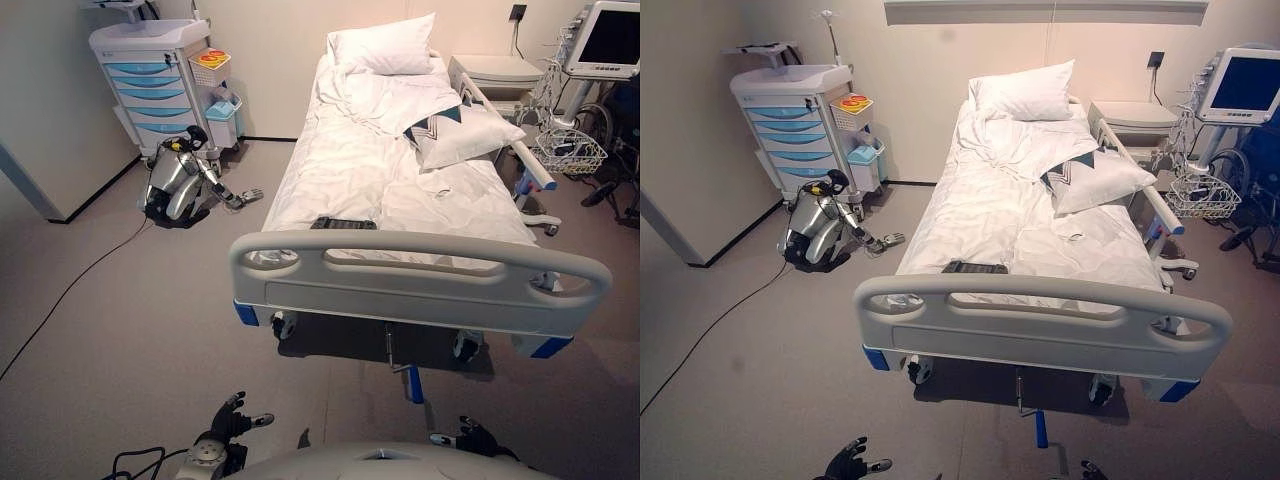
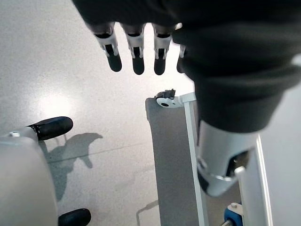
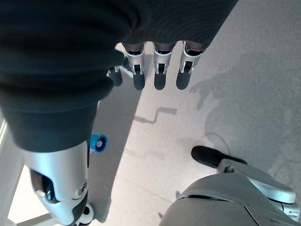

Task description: Raise the hospital bed

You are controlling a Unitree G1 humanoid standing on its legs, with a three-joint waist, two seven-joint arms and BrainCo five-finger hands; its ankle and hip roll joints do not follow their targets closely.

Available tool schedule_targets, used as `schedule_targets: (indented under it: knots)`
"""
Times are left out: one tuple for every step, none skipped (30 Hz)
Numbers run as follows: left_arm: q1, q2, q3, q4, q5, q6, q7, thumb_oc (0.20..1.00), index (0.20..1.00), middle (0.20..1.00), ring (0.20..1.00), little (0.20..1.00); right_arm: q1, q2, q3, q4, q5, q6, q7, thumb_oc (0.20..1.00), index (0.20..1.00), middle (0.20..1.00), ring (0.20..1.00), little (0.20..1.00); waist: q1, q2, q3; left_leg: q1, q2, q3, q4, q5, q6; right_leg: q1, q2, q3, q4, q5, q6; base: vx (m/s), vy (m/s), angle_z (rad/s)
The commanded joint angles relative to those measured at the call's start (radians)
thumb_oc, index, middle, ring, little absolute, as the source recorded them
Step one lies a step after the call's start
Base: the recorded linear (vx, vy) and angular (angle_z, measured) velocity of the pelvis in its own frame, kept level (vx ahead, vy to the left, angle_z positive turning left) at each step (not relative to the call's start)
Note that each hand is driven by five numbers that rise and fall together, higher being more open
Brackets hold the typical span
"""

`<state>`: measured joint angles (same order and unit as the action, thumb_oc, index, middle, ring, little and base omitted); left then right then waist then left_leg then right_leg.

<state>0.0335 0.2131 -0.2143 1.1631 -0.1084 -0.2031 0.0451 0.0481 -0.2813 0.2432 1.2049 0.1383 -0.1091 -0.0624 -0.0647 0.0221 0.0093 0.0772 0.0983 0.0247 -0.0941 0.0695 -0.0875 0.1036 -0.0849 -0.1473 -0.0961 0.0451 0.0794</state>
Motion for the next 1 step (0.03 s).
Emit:
schedule_targets:
  knots:
    - [-0.100, 0.006, 0.007, 0.021, 0.029, -0.025, 0.001, 1.000, 1.000, 1.000, 1.000, 1.000, -0.087, 0.023, 0.001, 0.043, -0.011, -0.005, -0.008, 1.000, 1.000, 1.000, 1.000, 1.000, 0.010, -0.047, 0.053, 0.077, -0.052, 0.023, 0.011, -0.073, 0.022, 0.026, -0.042, -0.006, 0.018, 0.006, 0.089, 0.00, 0.000, 0.00]
